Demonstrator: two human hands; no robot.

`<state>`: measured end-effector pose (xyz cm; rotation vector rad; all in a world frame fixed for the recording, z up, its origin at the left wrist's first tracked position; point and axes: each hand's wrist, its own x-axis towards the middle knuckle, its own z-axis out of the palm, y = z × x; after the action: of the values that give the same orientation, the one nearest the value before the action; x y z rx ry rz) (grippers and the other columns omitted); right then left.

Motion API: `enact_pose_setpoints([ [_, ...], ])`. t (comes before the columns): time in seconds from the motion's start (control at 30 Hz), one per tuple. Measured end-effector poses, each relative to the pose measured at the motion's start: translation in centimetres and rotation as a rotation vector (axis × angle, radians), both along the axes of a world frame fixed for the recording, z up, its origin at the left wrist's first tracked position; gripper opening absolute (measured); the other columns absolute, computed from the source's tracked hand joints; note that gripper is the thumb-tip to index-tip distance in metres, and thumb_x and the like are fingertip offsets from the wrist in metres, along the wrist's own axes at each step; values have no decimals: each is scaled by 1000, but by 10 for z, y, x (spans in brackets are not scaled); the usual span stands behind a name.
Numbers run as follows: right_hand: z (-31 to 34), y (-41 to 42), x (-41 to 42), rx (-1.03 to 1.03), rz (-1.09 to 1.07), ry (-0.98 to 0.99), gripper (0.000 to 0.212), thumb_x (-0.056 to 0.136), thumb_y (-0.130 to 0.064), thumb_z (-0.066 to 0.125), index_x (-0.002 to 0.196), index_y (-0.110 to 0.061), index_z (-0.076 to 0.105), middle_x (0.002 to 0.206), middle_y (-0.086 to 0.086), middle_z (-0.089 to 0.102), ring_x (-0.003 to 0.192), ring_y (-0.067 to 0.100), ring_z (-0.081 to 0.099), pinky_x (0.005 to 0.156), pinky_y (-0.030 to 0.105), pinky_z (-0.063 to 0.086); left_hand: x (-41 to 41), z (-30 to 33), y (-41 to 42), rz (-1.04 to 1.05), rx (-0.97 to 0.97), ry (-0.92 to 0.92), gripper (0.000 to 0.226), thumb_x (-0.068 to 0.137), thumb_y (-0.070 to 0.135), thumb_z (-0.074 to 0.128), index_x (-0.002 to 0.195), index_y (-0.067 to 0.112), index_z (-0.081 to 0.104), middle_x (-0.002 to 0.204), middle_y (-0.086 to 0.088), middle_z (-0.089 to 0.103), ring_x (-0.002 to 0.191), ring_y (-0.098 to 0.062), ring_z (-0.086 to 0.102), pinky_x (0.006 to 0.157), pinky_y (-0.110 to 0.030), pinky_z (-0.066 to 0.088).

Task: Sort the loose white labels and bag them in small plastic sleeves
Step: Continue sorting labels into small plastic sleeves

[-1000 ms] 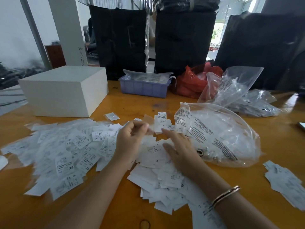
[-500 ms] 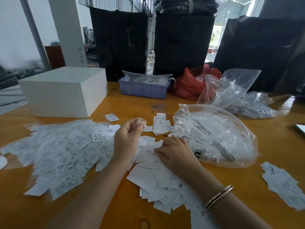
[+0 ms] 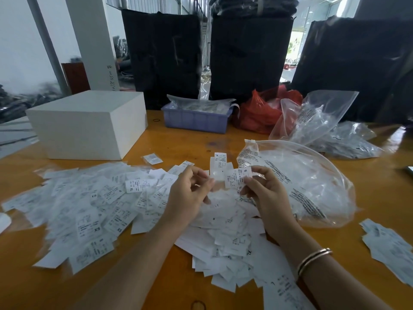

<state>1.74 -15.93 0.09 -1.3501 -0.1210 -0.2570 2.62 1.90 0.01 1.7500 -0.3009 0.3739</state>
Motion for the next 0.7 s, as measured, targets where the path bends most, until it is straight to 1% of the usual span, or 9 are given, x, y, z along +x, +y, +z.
enact_pose_setpoints([
  [0.13, -1, 0, -1, -95, -67, -58, 28, 93, -5, 54, 104, -30, 62, 68, 1, 65, 66, 17, 61, 65, 23, 52, -2, -1, 0, -53, 70, 2, 15, 91, 12, 59, 88, 26, 62, 81, 6, 68, 64, -6, 65, 60, -19, 54],
  [0.23, -1, 3, -2, -428, -155, -158, 32, 95, -3, 48, 101, -27, 68, 84, -6, 63, 74, 8, 59, 65, 18, 46, -4, 0, 0, -111, 115, 4, 30, 91, 3, 56, 92, 32, 63, 83, 8, 68, 74, -8, 65, 68, -29, 56],
  [0.33, -3, 12, -5, -621, 37, -171, 22, 91, -32, 54, 110, -28, 64, 91, -10, 56, 77, -6, 52, 68, 10, 42, -6, 0, -2, -166, 145, -24, 32, 89, 8, 62, 102, 36, 56, 80, 11, 69, 76, -8, 65, 71, -24, 57],
  [0.37, -2, 14, -6, -702, 49, -182, 21, 87, -38, 57, 105, -32, 66, 88, -10, 57, 77, -5, 52, 67, 10, 41, -6, 1, -2, -185, 132, -12, 32, 89, 11, 63, 105, 36, 55, 80, 11, 69, 75, -9, 65, 70, -21, 55],
  [0.4, -2, 15, -6, -736, 31, -200, 13, 85, -36, 61, 96, -36, 67, 85, -9, 60, 76, -3, 53, 65, 12, 41, -6, 1, -3, -202, 106, 12, 31, 89, 13, 63, 108, 35, 54, 81, 11, 69, 76, -9, 65, 70, -19, 54],
  [0.47, -2, 14, -5, -668, -36, -221, 18, 85, -22, 66, 85, -40, 68, 81, -5, 66, 74, 5, 57, 67, 21, 45, -5, 2, -2, -236, 16, 97, 30, 88, 18, 66, 110, 33, 53, 85, 9, 70, 80, -10, 65, 71, -17, 52],
  [0.53, 0, 9, -6, -466, -60, -152, 21, 85, -14, 67, 83, -34, 71, 83, -2, 70, 80, 16, 63, 74, 29, 50, -3, 3, 0, -240, -42, 184, 30, 83, 21, 71, 106, 30, 56, 90, 6, 71, 84, -10, 66, 69, -16, 51],
  [0.6, 0, 5, -6, -282, -42, -86, 18, 85, -10, 67, 83, -26, 73, 86, -1, 72, 83, 18, 66, 73, 26, 53, -3, 3, 0, -236, -41, 209, 20, 80, 19, 74, 96, 24, 63, 88, 7, 71, 82, -5, 66, 66, -13, 50],
  [0.7, 1, 5, -6, -193, 2, -59, 13, 85, -9, 66, 91, -18, 73, 88, -3, 73, 83, 8, 67, 70, 16, 50, -4, 3, -1, -193, -60, 214, 4, 82, 21, 71, 82, 21, 67, 84, 4, 72, 79, -7, 66, 66, -15, 51],
])
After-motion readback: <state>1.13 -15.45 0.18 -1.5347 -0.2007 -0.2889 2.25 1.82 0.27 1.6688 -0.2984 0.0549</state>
